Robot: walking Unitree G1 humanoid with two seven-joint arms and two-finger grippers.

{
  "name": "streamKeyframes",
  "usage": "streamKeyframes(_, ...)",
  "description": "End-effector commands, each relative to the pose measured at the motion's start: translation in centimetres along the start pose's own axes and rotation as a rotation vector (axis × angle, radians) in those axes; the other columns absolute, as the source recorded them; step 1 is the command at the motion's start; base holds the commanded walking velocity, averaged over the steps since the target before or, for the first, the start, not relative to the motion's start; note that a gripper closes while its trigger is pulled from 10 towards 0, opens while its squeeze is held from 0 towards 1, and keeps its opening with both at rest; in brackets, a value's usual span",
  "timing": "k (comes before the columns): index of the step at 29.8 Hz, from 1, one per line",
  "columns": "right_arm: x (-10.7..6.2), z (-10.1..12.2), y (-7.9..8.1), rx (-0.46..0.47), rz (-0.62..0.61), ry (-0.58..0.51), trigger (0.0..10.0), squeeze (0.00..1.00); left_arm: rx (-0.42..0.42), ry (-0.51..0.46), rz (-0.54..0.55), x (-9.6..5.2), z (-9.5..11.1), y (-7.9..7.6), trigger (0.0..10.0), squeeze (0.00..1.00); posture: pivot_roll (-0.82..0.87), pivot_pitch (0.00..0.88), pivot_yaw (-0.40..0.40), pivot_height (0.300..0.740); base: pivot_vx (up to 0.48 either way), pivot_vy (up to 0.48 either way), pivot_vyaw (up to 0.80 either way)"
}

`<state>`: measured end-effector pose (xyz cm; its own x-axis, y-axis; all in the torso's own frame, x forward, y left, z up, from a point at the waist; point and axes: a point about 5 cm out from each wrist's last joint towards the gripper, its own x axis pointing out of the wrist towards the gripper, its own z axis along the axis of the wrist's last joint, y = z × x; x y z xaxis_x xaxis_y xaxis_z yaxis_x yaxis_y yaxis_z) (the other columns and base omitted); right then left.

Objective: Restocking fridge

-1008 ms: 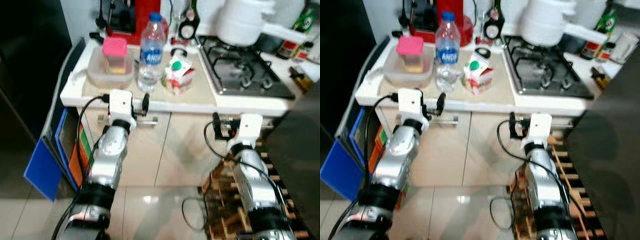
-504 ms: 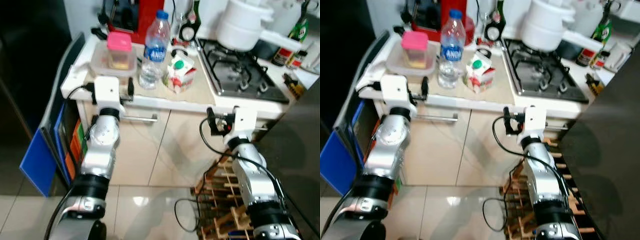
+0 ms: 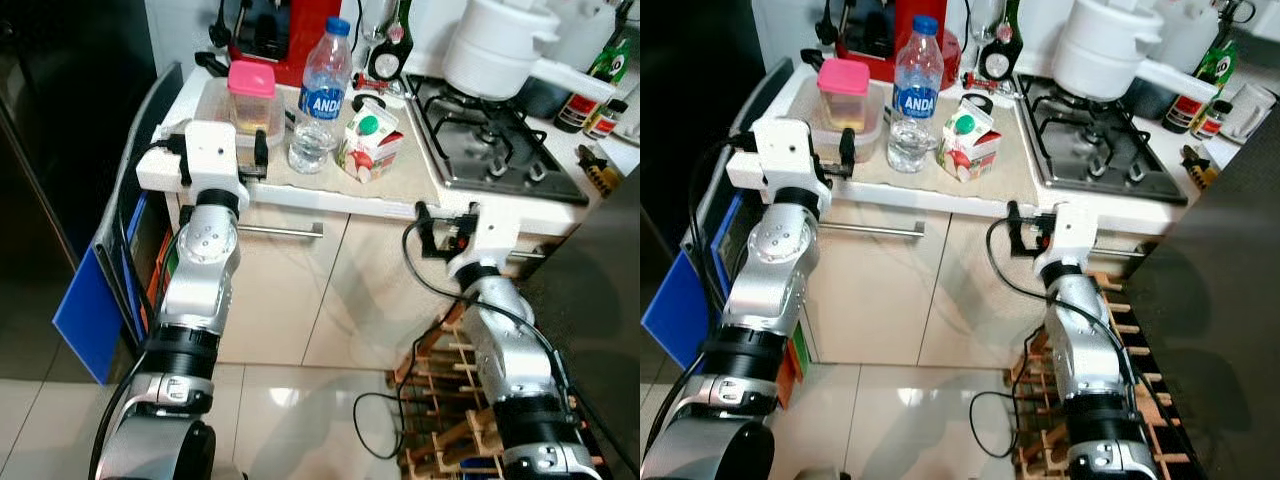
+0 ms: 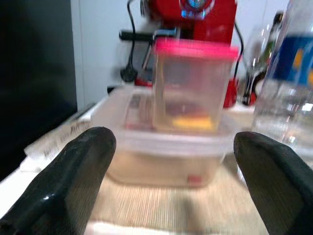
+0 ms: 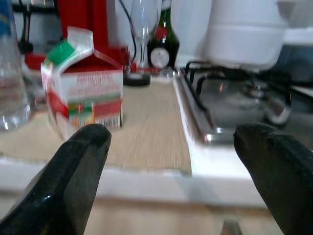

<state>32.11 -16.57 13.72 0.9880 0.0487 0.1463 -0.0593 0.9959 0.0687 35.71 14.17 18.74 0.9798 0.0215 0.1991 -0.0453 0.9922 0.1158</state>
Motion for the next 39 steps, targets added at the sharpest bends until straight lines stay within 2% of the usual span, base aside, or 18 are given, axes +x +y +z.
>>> streamKeyframes(1, -0.2, 0.1, -0.5, 0.011, -0.024, 0.006, 10.0, 0.0, 0.011, 0.002, -0.03, 0.1, 0.3, -0.6, 10.0, 0.0, 0.11, 0.0, -0.124, 0.74, 0.0, 0.0, 0.0)
streamKeyframes(6, -0.5, -0.1, -0.4, 0.008, -0.017, 0.021, 10.0, 0.0, 0.068, -0.027, -0.038, 0.8, 1.4, -0.8, 10.0, 0.0, 0.1, 0.0, -0.136, 0.74, 0.0, 0.0, 0.0)
streamKeyframes(10, -0.4, 0.1, -0.4, 0.007, -0.013, 0.019, 10.0, 0.0, 0.068, -0.033, -0.051, 0.9, 1.6, -1.1, 10.0, 0.0, 0.1, 0.0, -0.138, 0.74, 0.0, 0.0, 0.0)
streamKeyframes(16, -0.1, 0.3, -0.5, 0.009, -0.021, 0.014, 10.0, 0.0, -0.009, -0.049, -0.097, 0.3, 1.9, -1.7, 10.0, 0.0, 0.11, 0.0, -0.127, 0.74, 0.0, 0.0, 0.0)
streamKeyframes(23, -0.2, 0.0, -0.2, 0.015, -0.019, 0.021, 10.0, 0.0, -0.045, -0.045, -0.064, 0.3, 1.8, -1.1, 10.0, 0.0, 0.11, 0.0, -0.121, 0.74, 0.334, -0.339, 0.0)
streamKeyframes(28, -0.4, -0.2, 0.0, 0.011, -0.011, 0.032, 10.0, 0.0, 0.031, -0.027, 0.014, 0.5, 1.5, -0.1, 10.0, 0.0, 0.11, 0.0, -0.123, 0.74, 0.166, -0.056, 0.0)
streamKeyframes(39, -0.4, -0.5, 0.0, 0.009, -0.006, 0.041, 10.0, 0.0, 0.041, -0.05, 0.047, 0.7, 2.3, 0.9, 10.0, 0.0, 0.11, 0.0, -0.119, 0.74, 0.0, 0.0, 0.0)
